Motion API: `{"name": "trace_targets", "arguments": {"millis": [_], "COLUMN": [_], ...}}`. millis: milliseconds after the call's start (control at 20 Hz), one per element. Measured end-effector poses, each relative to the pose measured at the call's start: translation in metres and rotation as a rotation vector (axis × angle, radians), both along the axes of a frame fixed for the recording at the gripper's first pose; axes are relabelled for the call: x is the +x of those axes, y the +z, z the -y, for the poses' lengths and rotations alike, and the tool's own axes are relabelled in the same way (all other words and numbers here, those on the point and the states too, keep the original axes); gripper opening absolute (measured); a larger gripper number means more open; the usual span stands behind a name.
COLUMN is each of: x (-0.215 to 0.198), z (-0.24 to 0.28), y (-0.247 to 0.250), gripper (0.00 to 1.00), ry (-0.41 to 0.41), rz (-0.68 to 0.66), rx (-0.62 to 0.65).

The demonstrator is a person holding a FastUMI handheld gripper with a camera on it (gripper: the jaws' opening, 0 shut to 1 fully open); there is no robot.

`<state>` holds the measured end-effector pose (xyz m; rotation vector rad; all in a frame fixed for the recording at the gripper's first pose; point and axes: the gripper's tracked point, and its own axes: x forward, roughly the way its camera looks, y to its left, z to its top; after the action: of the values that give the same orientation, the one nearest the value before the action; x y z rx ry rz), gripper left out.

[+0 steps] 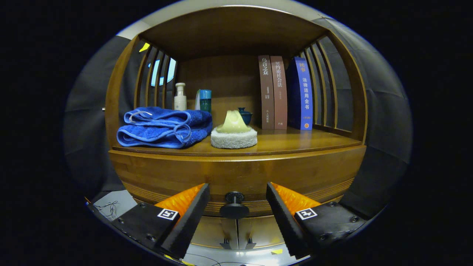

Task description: Pull open the drawer, take out the items inside it, and place them on the countertop above the cabinet.

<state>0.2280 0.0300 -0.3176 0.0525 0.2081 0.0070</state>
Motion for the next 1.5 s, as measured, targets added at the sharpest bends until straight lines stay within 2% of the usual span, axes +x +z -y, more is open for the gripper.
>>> {"name": "trace_targets", "arguments": {"millis": [450,750,850,1050,1350,1500], "x": [-0.077,-0.126,-0.14,-0.162,-0.18,-0.186], "z": [0.026,0.037,0.03,0.031,0.035,0.043], "y": [0.065,0.128,0.151,0.19,0.263,0.282], "gripper": [0.99,0.99,0.99,0.99,0.99,0.99], "ry": [-0.015,0.001,0.029,0.031,0.04,0.028], "rz": [0.032,0.076,0.084,0.077,0.112,0.127], "rx": [0.034,-0.007,0.002,-0.043,0.02,0.017]}}
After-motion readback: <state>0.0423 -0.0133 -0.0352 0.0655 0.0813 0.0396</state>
